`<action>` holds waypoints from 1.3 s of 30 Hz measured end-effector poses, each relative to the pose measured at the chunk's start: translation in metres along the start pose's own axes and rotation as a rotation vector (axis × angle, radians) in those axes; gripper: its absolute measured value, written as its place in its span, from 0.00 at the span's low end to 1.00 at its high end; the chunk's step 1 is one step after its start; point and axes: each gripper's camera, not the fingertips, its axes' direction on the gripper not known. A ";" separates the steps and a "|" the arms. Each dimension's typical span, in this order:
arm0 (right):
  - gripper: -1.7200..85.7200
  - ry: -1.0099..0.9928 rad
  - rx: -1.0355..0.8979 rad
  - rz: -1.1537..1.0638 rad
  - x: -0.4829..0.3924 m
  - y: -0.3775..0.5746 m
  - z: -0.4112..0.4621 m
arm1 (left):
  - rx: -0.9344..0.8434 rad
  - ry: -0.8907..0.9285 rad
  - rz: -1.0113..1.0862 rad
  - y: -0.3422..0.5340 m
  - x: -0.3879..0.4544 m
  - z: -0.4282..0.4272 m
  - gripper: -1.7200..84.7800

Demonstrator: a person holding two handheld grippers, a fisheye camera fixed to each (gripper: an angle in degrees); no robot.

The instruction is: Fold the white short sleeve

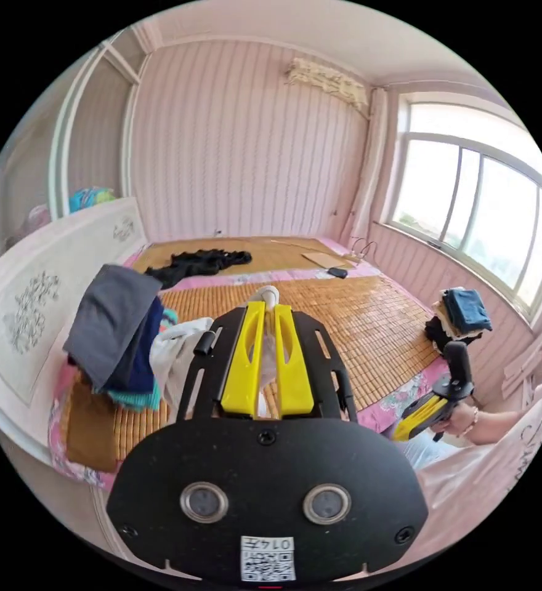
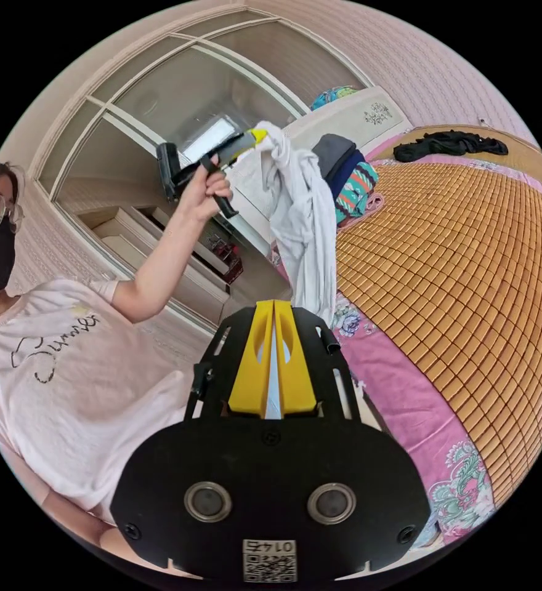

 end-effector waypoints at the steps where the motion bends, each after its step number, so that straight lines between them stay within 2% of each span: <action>1: 0.02 0.014 0.002 -0.002 -0.003 -0.002 -0.002 | 0.022 0.019 0.018 -0.011 0.007 0.006 0.06; 4: 0.02 0.080 0.000 0.048 -0.002 -0.007 -0.010 | -0.052 -0.028 0.082 -0.044 0.027 0.059 0.09; 7: 0.02 0.179 -0.035 0.155 0.011 -0.001 -0.011 | -0.139 -0.085 0.052 -0.025 0.016 0.096 0.09; 10: 0.02 0.214 -0.083 0.261 0.026 0.009 -0.002 | -0.223 -0.163 0.001 0.031 -0.009 0.108 0.09; 12: 0.02 0.183 -0.148 0.325 0.035 0.010 0.013 | -0.378 -0.229 -0.026 0.090 -0.030 0.120 0.09; 15: 0.02 0.169 -0.250 0.378 0.038 0.001 0.035 | -0.582 -0.233 -0.066 0.165 -0.047 0.139 0.10; 20: 0.04 0.276 -0.325 0.357 0.021 -0.024 0.066 | -0.827 -0.260 -0.080 0.229 -0.049 0.184 0.14; 23: 0.12 0.360 -0.340 0.248 0.003 -0.051 0.094 | -0.932 -0.265 -0.093 0.239 -0.050 0.210 0.12; 28: 0.15 0.285 -0.458 0.305 0.002 -0.088 0.160 | -0.893 -0.231 -0.179 0.239 -0.060 0.203 0.07; 31: 0.08 0.382 -0.478 0.360 -0.005 -0.098 0.177 | -0.854 -0.203 -0.212 0.242 -0.065 0.193 0.02; 32: 0.04 0.346 -0.452 0.336 -0.012 -0.101 0.175 | -0.838 -0.195 -0.237 0.242 -0.068 0.188 0.01; 35: 0.03 0.229 -0.449 0.340 -0.026 -0.101 0.158 | -0.780 -0.154 -0.299 0.241 -0.074 0.169 0.01; 39: 0.02 0.220 -0.276 0.369 -0.059 -0.087 0.068 | -0.678 -0.094 -0.303 0.230 -0.076 0.122 0.01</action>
